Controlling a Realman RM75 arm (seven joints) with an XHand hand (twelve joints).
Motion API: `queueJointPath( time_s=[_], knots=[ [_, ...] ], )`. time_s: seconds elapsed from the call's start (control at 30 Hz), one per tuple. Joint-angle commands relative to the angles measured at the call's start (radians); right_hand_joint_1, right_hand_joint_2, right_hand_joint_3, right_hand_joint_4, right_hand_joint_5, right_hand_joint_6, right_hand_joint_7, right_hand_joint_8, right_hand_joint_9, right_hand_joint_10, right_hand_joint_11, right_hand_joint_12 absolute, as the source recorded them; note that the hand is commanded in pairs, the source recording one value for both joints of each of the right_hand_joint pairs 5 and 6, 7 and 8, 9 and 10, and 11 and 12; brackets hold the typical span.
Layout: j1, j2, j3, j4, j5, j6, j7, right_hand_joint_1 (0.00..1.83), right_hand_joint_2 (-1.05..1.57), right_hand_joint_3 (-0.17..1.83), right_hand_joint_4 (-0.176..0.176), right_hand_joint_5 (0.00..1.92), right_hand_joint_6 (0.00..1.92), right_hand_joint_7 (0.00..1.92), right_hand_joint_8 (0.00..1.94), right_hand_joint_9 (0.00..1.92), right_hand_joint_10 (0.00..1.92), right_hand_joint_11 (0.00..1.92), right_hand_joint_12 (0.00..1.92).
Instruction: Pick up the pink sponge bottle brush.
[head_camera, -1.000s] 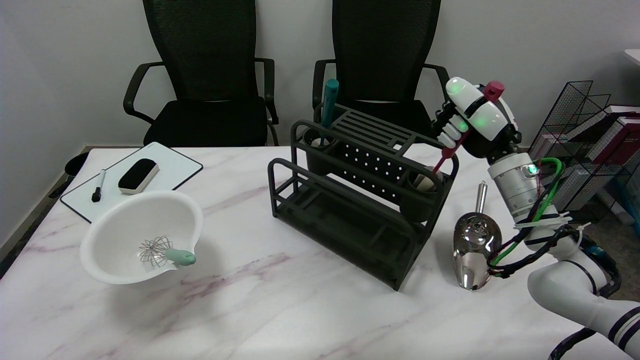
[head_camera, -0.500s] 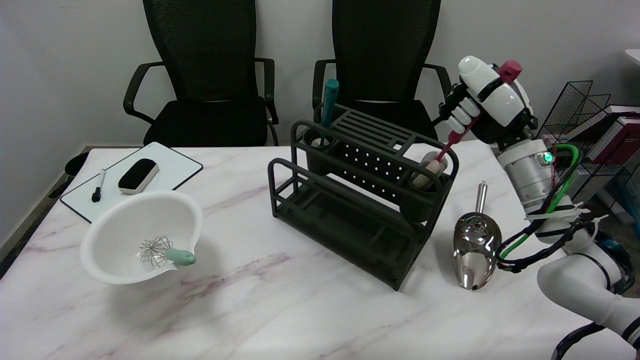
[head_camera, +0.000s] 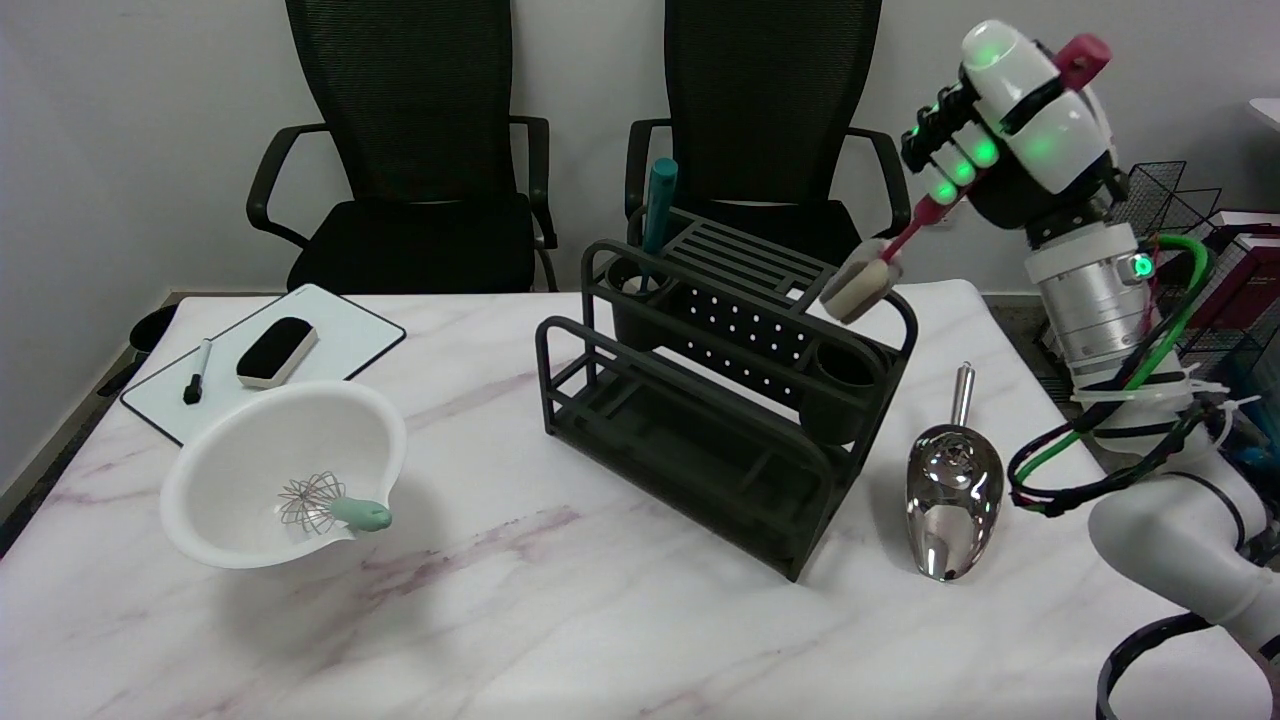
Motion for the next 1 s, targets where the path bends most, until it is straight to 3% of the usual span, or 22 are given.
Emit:
queueJointPath(
  time_s=[0.03,0.17,0.37,0.57,0.77,1.0],
  knots=[
    [0.004,0.007,0.062,0.169,0.064,-0.013,-0.009,1.01,1.57,0.39,0.000,1.92,1.92,1.92,1.92,1.92,1.92,1.92,1.92],
    [0.012,0.008,0.023,0.182,0.042,0.010,-0.001,1.01,1.57,0.40,0.000,1.92,1.92,1.92,1.92,1.92,1.92,1.92,1.92],
    [0.035,0.007,-0.181,0.186,0.063,0.069,0.001,1.02,1.57,0.53,0.000,1.92,1.92,1.92,1.92,1.92,1.92,1.92,1.92],
    [0.073,-0.013,-0.348,0.189,0.007,0.097,-0.008,1.00,1.57,0.84,0.000,1.92,1.92,1.92,1.92,1.92,1.92,1.92,1.92],
    [0.069,-0.034,-0.472,0.178,-0.021,0.073,-0.009,1.00,1.57,0.89,0.000,1.92,1.92,1.92,1.92,1.92,1.92,1.92,1.92],
    [0.026,-0.042,-0.514,0.114,-0.071,0.052,-0.001,1.01,1.57,0.82,0.000,1.92,1.92,1.92,1.92,1.92,1.92,1.92,1.92]
  ],
)
